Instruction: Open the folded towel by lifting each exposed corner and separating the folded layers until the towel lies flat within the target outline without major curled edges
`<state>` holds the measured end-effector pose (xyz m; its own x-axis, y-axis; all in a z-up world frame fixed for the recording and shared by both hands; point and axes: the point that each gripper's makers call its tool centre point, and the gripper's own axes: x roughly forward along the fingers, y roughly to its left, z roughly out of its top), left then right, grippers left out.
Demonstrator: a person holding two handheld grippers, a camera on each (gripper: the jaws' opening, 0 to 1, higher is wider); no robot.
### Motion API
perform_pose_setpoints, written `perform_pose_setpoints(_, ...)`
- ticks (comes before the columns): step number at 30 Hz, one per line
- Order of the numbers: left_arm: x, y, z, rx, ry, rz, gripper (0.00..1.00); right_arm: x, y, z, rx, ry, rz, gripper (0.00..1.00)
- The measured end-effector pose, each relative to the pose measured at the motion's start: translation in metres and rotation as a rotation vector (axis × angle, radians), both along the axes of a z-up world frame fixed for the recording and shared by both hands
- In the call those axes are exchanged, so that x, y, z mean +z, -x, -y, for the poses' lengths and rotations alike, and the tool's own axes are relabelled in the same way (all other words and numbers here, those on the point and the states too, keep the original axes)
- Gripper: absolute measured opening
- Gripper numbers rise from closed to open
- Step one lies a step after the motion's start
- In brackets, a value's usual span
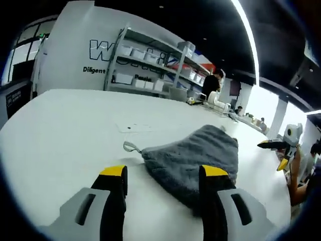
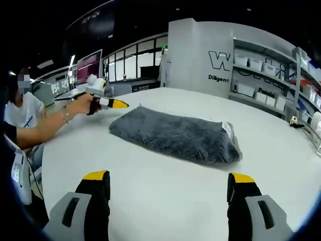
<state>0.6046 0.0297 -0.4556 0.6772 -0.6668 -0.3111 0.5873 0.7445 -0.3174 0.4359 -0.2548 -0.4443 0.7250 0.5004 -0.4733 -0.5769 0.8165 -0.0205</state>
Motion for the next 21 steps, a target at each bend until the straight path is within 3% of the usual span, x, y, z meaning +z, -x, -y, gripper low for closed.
perform_pose_setpoints(6,-0.008,-0.021,0.006,0.033,0.048,-0.003,0.34,0.001,0.002,0.002,0.007,-0.040,0.004,0.99)
perform_pose_setpoints(8,-0.011,-0.028,0.004,0.075,0.043,0.015,0.26,-0.001,0.005,-0.001,0.021,-0.047,-0.011,0.99)
perform_pose_setpoints(11,-0.022,-0.031,0.007,0.068,-0.009,0.009,0.26,-0.002,0.005,0.002,0.017,-0.041,-0.014,0.99)
perform_pose_setpoints(13,-0.022,-0.031,0.010,0.054,-0.028,0.033,0.22,0.000,0.005,0.004,0.013,-0.038,-0.009,0.99)
perform_pose_setpoints(16,-0.014,-0.032,0.013,0.048,-0.011,0.087,0.08,0.003,0.004,0.006,0.007,-0.045,0.001,0.99)
perform_pose_setpoints(21,-0.018,-0.040,0.009,0.044,-0.158,0.153,0.04,0.003,0.005,0.004,0.013,-0.040,0.002,0.99)
